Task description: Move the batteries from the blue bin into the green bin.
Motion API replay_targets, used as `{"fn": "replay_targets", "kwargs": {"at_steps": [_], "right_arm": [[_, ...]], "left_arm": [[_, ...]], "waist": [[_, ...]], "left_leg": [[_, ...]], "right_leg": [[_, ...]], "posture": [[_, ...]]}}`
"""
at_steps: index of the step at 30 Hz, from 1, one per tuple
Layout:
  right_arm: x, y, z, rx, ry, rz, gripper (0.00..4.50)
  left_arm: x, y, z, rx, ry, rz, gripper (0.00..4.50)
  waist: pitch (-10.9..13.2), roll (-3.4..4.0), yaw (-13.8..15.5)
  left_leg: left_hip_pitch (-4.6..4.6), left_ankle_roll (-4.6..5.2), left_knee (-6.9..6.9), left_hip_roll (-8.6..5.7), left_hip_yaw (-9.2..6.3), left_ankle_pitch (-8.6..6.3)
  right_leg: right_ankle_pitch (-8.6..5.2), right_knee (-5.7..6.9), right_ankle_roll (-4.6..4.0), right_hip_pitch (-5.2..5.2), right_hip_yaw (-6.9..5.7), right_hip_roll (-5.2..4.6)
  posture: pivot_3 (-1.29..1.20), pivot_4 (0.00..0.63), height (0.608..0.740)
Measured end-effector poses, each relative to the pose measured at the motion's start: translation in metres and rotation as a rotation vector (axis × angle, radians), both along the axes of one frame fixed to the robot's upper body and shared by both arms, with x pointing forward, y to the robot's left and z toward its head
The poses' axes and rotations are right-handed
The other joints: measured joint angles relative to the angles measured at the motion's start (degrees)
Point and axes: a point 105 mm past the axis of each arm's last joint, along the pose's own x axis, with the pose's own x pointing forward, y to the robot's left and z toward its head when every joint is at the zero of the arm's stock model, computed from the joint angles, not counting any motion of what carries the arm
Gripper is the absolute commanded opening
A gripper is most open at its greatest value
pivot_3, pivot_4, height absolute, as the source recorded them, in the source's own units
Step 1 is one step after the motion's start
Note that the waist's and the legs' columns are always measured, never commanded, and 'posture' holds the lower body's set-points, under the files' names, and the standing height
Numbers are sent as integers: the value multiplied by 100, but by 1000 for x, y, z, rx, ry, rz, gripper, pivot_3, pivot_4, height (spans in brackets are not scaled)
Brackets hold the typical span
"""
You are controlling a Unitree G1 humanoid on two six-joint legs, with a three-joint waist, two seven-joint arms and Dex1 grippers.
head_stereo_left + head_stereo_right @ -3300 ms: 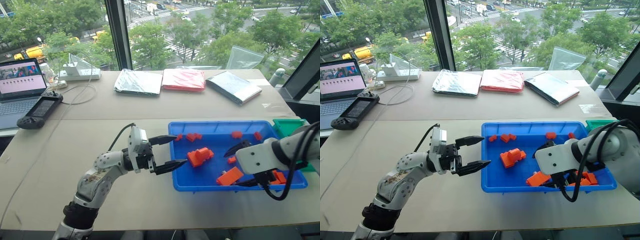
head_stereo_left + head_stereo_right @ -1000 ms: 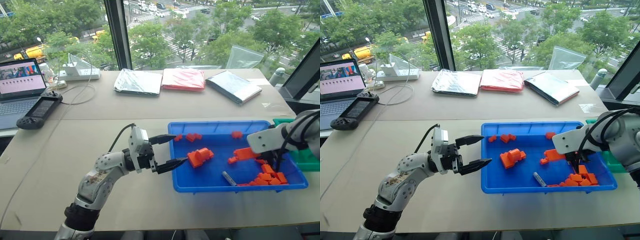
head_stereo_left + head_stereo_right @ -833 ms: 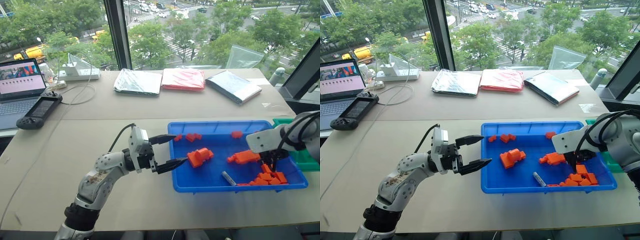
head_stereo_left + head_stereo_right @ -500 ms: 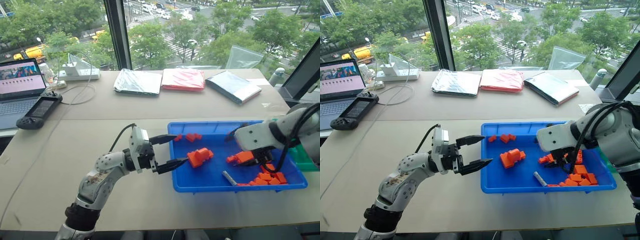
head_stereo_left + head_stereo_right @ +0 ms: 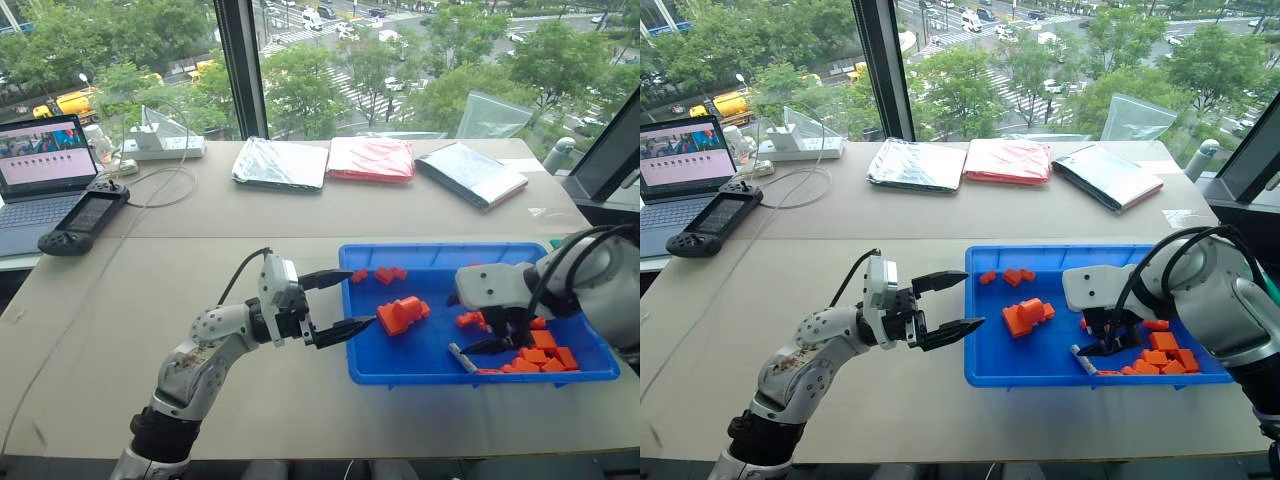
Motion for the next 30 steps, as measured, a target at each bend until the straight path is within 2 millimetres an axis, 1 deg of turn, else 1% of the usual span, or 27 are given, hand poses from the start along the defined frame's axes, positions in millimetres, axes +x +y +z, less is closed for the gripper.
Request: {"fn": "replay_targets", "kwargs": {"at_steps": [3,5,7,10,12,16,22,26,29,30], "right_arm": [[3,7,-2,67,-4,-115,4368],[2,5,-4,67,-10,-195,4368],[-4,1,-8,54,-1,-258,4368],[-20,4,-13,60,31,-327,4368],[-24,2,-14,56,35,-378,4368],[-25,-2,-18,67,23,-518,4368],[-23,-8,-26,54,13,-622,4368],[-21,-18,-34,41,23,-692,4368],[-20,-20,-36,38,25,-707,4368],[-20,-20,-37,40,30,-710,4162]], "left_arm": [[-1,0,-3,8,4,5,4500],[-1,-1,-6,16,7,5,4500],[-1,0,-6,18,6,9,4500],[-1,0,-7,16,10,17,4500],[-2,0,-7,14,9,16,4500],[-3,-2,-7,8,9,13,4500],[-3,-2,-7,5,12,13,4500],[-4,-2,-8,7,17,12,4500],[-4,-1,-10,6,20,13,4500],[-5,-1,-10,5,20,15,4500]], "waist": [[0,0,1],[0,0,17],[0,0,60],[0,0,73],[0,0,72],[0,0,63],[0,0,71],[0,0,66],[0,0,61],[0,0,60]], "left_leg": [[-1,0,-1,-1,-1,0],[-5,0,-1,-1,-4,0],[-10,0,0,-2,-6,0],[-10,1,1,-3,-5,-1],[-8,1,1,-4,-5,-1],[-7,1,0,-4,-4,0],[-8,1,1,-6,-4,0],[-8,1,0,-6,-3,0],[-7,1,0,-5,-3,0],[-8,1,0,-5,-3,0]], "right_leg": [[0,0,0,-2,0,0],[0,2,0,-4,-2,-1],[0,-1,0,-6,-4,-4],[0,-2,0,-5,-3,-4],[0,-1,0,-5,-4,-2],[0,0,0,-4,-4,-1],[0,-1,0,-3,-5,-3],[0,-1,0,-3,-4,-2],[0,-1,0,-3,-5,-2],[0,-1,0,-3,-4,-2]], "posture": [[0,150,740],[0,150,740],[0,150,740],[0,150,740],[0,150,740],[0,150,740],[0,150,740],[0,150,740],[0,150,740],[0,150,740]]}}
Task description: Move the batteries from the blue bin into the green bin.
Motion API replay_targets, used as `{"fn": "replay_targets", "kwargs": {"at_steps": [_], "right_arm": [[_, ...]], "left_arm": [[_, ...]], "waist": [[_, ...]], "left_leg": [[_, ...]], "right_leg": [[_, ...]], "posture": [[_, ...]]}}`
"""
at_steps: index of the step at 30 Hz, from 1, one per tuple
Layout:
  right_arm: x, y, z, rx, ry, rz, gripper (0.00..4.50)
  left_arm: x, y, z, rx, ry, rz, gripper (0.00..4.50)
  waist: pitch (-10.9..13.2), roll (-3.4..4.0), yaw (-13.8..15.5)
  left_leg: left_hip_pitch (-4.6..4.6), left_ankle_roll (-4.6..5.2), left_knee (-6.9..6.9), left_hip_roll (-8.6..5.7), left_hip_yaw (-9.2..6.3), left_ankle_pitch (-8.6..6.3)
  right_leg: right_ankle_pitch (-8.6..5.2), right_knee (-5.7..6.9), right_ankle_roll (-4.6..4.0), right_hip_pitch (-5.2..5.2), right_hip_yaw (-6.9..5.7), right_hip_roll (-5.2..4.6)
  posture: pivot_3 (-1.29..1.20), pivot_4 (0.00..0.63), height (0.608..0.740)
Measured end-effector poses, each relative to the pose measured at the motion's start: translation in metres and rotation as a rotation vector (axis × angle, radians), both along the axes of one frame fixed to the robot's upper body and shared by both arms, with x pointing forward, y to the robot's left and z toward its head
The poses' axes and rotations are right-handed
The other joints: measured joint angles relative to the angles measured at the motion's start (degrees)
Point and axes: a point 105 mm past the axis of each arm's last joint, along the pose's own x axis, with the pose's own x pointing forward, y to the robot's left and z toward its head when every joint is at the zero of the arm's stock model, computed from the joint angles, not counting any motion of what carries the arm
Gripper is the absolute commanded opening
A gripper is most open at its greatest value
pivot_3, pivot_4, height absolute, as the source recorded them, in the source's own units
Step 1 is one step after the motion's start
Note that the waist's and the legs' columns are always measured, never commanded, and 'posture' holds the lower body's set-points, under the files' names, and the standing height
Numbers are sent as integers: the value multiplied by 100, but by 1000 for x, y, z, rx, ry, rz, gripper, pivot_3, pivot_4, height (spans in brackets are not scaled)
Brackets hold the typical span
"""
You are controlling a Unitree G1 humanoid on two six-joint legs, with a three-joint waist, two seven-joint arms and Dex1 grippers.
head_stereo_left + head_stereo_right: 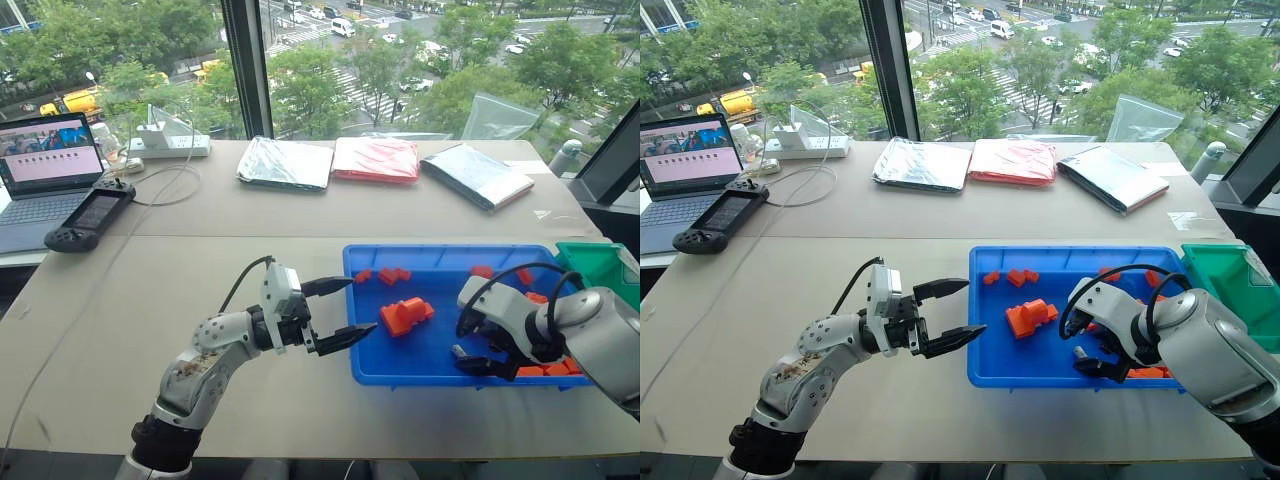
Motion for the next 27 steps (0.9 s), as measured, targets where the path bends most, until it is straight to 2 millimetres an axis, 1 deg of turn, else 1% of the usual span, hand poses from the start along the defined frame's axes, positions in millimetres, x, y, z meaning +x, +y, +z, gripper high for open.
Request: {"fn": "replay_targets", "kwargs": {"at_steps": [1,2,7,9,10,11,12,13,17,25,26,27], "right_arm": [[0,0,-1,3,5,-4,3855],[1,1,-3,7,10,-5,3754],[-1,8,-16,16,65,16,2096],[2,8,-15,16,62,18,1346],[3,8,-15,12,59,19,1056],[4,8,-16,12,61,19,623],[5,9,-16,15,60,21,377],[7,9,-15,16,55,24,245],[12,9,-15,9,46,25,245],[15,8,-14,3,27,25,245],[16,8,-11,6,12,26,245],[18,9,-5,19,-18,25,245]], "left_arm": [[0,1,-1,0,2,2,4500],[-1,1,-2,1,5,4,4500],[-1,2,-3,1,5,6,4500],[-1,2,-3,1,5,6,4500],[-1,2,-3,1,4,6,4500],[-1,2,-3,0,4,6,4500],[-1,2,-3,0,4,7,4500],[-1,2,-3,0,4,7,4500],[-1,2,-2,-1,3,8,4500],[0,2,-2,-1,4,12,4500],[0,2,-2,-1,4,13,4500],[0,2,-2,-1,4,13,4500]], "waist": [[0,0,-1],[0,0,-1],[0,0,1],[0,0,-4],[0,0,-7],[0,0,-9],[0,0,-12],[0,0,-15],[0,-1,-15],[-1,-2,-17],[-1,-2,-17],[-1,-2,-15]], "left_leg": [[0,0,0,0,0,0],[1,0,0,1,0,0],[0,0,1,-1,0,0],[0,0,0,0,0,0],[1,0,0,1,-1,0],[1,0,0,2,-1,0],[1,0,0,2,-1,0],[1,0,0,2,0,0],[2,0,0,2,-2,0],[2,0,0,2,-2,0],[0,0,0,1,-1,0],[-1,0,0,1,-1,0]], "right_leg": [[0,0,0,0,0,0],[0,0,0,1,0,1],[0,-1,0,1,0,0],[0,-1,0,1,0,0],[0,-1,0,1,-1,2],[0,-1,0,1,-1,3],[0,-1,0,1,-1,2],[0,-1,0,2,-1,2],[0,-1,0,3,-3,2],[0,-1,0,3,-2,2],[0,-1,0,1,-1,2],[0,0,0,-2,-1,1]], "posture": [[0,150,740],[0,150,740],[0,150,740],[0,150,740],[0,150,740],[0,150,740],[0,150,740],[0,150,740],[0,150,740],[0,150,740],[0,150,740],[0,150,740]]}}
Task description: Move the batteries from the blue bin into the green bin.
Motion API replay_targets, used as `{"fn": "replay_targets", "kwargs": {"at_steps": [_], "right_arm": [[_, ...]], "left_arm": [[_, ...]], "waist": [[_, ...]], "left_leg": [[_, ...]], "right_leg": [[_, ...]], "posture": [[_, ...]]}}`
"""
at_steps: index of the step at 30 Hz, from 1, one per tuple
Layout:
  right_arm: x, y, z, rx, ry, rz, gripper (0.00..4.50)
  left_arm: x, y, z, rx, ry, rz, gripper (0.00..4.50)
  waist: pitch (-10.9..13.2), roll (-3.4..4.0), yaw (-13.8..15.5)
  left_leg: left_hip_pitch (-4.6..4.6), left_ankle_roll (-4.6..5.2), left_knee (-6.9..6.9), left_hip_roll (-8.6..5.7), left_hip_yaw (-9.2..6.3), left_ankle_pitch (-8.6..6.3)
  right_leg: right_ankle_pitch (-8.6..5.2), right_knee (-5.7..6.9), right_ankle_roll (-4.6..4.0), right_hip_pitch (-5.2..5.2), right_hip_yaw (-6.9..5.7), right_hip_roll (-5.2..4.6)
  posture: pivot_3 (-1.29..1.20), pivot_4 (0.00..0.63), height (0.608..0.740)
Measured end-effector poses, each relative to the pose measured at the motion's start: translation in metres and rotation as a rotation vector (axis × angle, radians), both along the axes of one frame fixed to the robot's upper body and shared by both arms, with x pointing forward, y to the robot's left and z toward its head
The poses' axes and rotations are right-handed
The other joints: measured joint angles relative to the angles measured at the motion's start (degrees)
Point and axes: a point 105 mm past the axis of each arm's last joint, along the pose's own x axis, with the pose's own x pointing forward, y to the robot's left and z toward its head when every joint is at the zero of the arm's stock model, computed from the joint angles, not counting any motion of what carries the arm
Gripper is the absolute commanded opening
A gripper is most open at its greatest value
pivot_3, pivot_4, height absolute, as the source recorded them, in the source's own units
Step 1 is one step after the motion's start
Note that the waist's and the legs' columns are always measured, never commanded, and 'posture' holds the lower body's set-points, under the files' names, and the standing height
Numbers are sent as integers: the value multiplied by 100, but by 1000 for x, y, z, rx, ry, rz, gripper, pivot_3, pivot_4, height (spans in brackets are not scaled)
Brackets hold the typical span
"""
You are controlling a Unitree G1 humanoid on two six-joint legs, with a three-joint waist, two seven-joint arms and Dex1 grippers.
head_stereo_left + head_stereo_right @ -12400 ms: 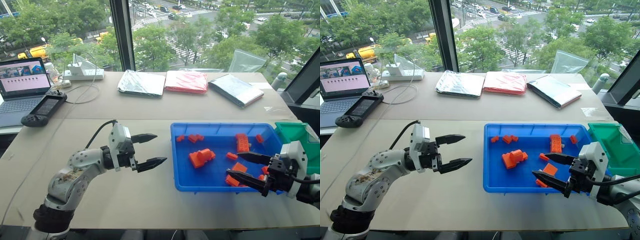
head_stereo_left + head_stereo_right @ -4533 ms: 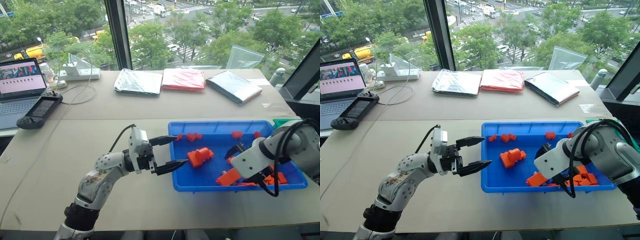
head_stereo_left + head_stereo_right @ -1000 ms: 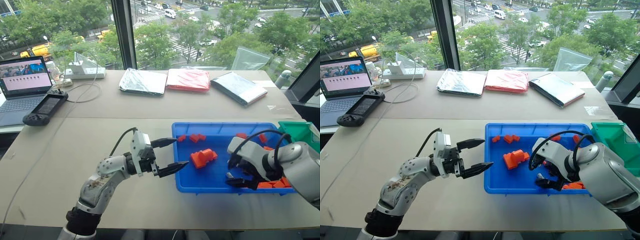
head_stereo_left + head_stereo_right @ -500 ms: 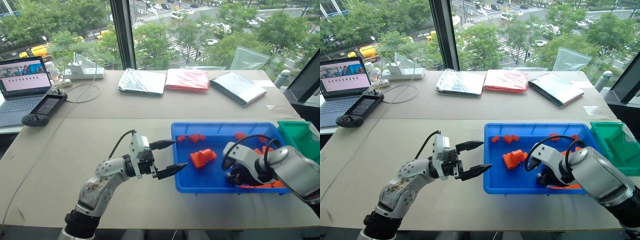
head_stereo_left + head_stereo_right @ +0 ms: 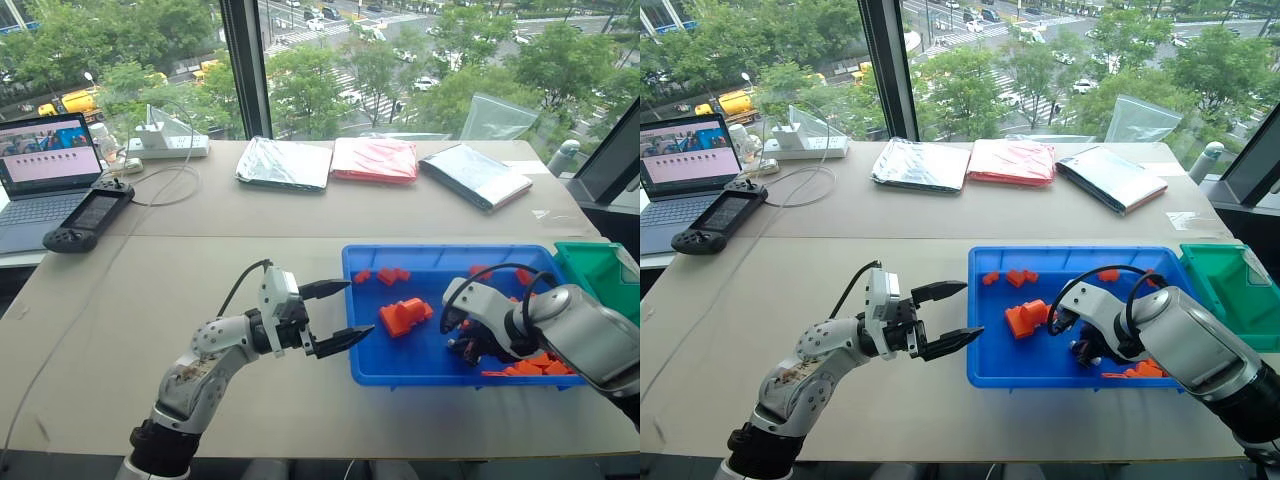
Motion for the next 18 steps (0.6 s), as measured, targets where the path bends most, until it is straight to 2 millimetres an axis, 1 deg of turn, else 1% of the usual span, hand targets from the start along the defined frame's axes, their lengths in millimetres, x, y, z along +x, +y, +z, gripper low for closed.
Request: {"fn": "replay_targets", "kwargs": {"at_steps": [1,4,7,8,10,11,13,15,17,18], "right_arm": [[1,1,7,13,-31,6,245],[3,4,39,51,-167,12,245],[11,-7,62,77,-293,-73,245],[18,-15,71,90,-360,-135,245],[33,-35,86,102,-488,-283,245],[40,-51,92,92,-561,-385,245],[51,-92,106,52,-744,-638,245],[48,-128,112,2,-874,-856,245],[41,-151,109,-47,-947,-993,245],[38,-158,106,-66,-967,-1038,245]], "left_arm": [[0,0,0,0,0,1,4500],[0,0,1,0,-3,0,4500],[0,0,1,3,-4,-1,4500],[0,1,1,5,-4,-1,4500],[0,1,1,6,-7,-5,4500],[0,1,2,8,-9,-7,4500],[0,1,1,13,-11,-9,4500],[0,2,1,17,-11,-11,4500],[0,2,1,18,-12,-13,4500],[0,2,1,18,-13,-13,4500]], "waist": [[0,0,1],[0,0,7],[0,-1,17],[0,-1,16],[0,-1,16],[0,-1,16],[0,-1,28],[-1,0,36],[-2,1,25],[-2,1,15]], "left_leg": [[0,0,0,0,0,0],[1,0,0,1,-1,0],[1,0,0,1,0,0],[1,0,0,1,0,0],[1,0,0,0,3,0],[1,-1,-1,-1,3,0],[0,-2,-3,-3,4,1],[-2,-4,-6,-7,5,2],[-2,-4,-7,-5,6,2],[-1,-4,-8,-4,7,2]], "right_leg": [[0,0,0,-1,0,0],[0,0,0,2,-1,1],[0,0,0,3,-1,0],[0,0,0,4,-1,1],[0,1,0,3,1,0],[0,2,0,3,1,0],[0,4,0,0,2,-2],[0,6,0,-4,3,-5],[0,8,0,-5,5,-4],[0,8,-1,-6,6,-3]], "posture": [[0,150,740],[0,150,740],[0,150,740],[0,150,740],[0,150,740],[0,150,740],[0,150,740],[0,150,740],[0,150,740],[0,150,740]]}}
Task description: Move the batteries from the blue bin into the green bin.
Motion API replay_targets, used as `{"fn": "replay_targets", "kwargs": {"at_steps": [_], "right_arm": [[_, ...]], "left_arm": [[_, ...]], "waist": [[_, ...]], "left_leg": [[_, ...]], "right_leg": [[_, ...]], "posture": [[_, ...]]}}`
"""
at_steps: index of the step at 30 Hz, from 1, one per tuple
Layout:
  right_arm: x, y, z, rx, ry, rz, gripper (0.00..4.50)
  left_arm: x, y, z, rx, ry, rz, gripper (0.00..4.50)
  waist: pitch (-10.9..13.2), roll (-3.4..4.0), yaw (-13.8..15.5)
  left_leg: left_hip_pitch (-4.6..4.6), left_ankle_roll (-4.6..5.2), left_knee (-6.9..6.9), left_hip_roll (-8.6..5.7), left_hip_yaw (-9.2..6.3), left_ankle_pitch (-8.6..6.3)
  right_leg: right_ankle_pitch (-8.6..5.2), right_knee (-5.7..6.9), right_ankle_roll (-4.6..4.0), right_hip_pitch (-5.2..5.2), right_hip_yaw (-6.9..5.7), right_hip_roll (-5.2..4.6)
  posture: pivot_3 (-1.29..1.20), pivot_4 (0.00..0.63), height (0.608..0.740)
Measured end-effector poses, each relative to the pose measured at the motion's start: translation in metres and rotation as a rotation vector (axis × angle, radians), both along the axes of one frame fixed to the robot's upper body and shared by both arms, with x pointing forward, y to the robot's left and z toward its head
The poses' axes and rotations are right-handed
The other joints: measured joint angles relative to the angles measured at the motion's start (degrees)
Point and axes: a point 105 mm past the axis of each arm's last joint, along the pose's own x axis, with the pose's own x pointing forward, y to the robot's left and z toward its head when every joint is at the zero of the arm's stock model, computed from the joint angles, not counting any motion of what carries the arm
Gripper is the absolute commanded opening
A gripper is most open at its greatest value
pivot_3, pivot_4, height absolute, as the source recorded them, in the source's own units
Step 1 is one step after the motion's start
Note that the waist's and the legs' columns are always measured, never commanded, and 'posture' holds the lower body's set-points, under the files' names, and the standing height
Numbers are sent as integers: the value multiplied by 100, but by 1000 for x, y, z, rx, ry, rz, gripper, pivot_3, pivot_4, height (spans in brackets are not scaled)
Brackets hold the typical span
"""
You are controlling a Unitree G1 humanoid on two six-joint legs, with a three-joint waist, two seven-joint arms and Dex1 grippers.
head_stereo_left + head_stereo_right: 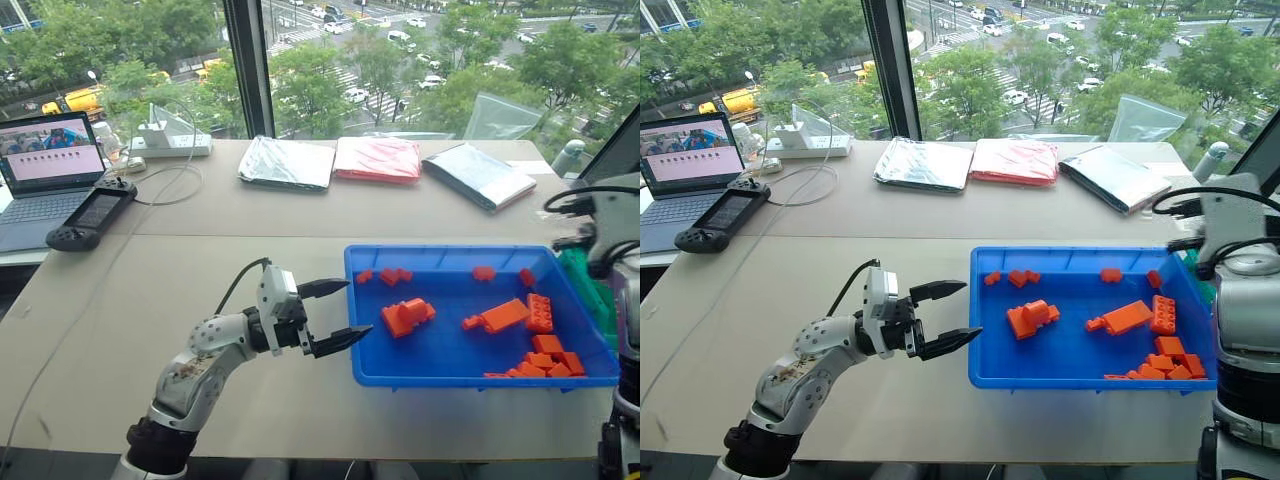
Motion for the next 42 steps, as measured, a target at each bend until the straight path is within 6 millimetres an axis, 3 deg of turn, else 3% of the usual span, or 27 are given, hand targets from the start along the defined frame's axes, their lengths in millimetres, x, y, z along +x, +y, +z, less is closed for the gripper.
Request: {"fn": "replay_targets", "kwargs": {"at_steps": [8,21,23,33,42], "right_arm": [[-1,-14,-6,24,-133,-139,245],[-1,-27,-7,-53,-129,-207,245],[-1,-27,-6,-56,-132,-210,1252],[1,-26,6,-103,-202,-196,4467],[12,-9,28,-132,-282,-65,4467]], "left_arm": [[0,1,0,3,0,1,4500],[0,0,2,-20,-3,2,4500],[1,0,2,-21,-3,3,4500],[2,2,5,-22,-16,8,4500],[4,2,7,-17,-28,4,4500]], "waist": [[-4,7,-128],[-6,11,-135],[-6,11,-135],[-6,11,-135],[-6,11,-141]], "left_leg": [[7,1,0,3,4,0],[6,1,-1,3,5,0],[6,1,-1,3,5,0],[6,1,0,3,5,0],[7,1,-1,4,4,0]], "right_leg": [[0,2,0,4,7,5],[0,0,0,5,7,5],[0,0,0,5,7,4],[0,0,0,5,7,4],[0,0,0,5,6,6]], "posture": [[0,150,740],[0,150,740],[0,150,740],[0,150,740],[0,150,740]]}}
